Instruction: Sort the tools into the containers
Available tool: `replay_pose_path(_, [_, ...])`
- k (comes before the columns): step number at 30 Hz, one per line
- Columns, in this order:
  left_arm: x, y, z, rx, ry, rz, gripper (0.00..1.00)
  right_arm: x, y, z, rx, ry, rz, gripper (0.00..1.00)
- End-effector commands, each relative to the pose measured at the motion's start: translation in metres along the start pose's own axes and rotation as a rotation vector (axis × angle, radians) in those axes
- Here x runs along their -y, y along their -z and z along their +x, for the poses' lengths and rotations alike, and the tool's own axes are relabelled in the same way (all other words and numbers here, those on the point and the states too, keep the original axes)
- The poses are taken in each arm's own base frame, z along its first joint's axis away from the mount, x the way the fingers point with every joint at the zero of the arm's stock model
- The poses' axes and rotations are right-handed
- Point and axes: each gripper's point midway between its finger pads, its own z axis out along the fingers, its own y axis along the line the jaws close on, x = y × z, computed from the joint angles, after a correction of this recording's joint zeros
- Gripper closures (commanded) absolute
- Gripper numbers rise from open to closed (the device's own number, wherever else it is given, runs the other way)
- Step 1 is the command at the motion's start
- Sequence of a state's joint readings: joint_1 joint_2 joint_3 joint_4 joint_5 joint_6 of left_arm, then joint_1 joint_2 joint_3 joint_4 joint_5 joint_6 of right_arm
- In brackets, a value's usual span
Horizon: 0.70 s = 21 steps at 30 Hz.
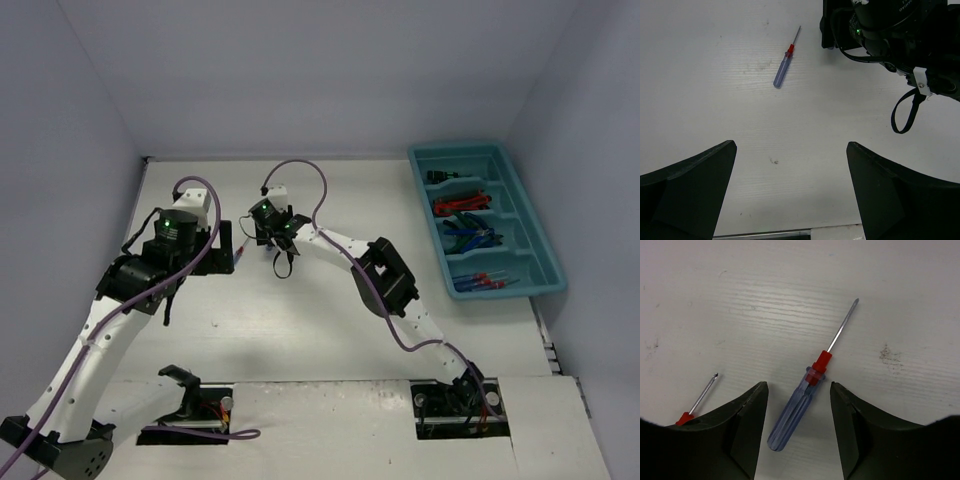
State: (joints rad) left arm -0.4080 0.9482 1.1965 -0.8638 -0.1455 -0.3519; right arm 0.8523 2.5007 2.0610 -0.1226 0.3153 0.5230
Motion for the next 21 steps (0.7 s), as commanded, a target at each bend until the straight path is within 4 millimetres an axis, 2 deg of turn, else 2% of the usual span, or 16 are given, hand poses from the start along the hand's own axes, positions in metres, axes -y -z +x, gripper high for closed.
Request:
replay_pose_path(1, [0.000,0.005,-0.006,0.029,0.022,0.010,0.10,0.027,0.007,-0.023,0.117,-0.072,0.149,0.52])
replay_pose_path(3, [0.000,0.004,-0.005,0.026,0.022,0.009,0.10,0.040,0.007,-0.013,0.111,-0.058,0.196,0.54])
replay_pose_path(6, [0.000,0.000,-0.003,0.014,0.019,0.004,0.10,0.054,0.013,-0.004,0.092,-0.043,0.224,0.65])
replay_pose_path(9, [0.001,-0.003,-0.001,0.001,0.019,0.004,0.10,0.067,0.021,0.003,0.069,-0.052,0.238,0.83])
replay_pose_path(10, [0.002,-0.004,-0.001,-0.001,0.020,0.005,0.10,0.072,0.028,-0.001,0.072,-0.065,0.239,0.91])
replay_pose_path(13, [0.004,-0.005,-0.004,-0.002,0.023,0.009,0.10,0.101,0.038,0.005,0.038,-0.080,0.271,1.00])
replay_pose_path(17, [0.004,-0.010,-0.004,-0.012,0.014,0.001,0.10,0.134,0.069,-0.012,0.052,-0.126,0.290,1.00])
replay_pose_path(19, [0.004,-0.012,-0.004,-0.019,0.011,-0.004,0.10,0.146,0.100,-0.040,0.113,-0.169,0.286,1.00])
replay_pose_path(21, [0.004,-0.016,-0.002,-0.027,0.008,-0.009,0.10,0.167,0.127,-0.056,0.158,-0.205,0.307,1.00])
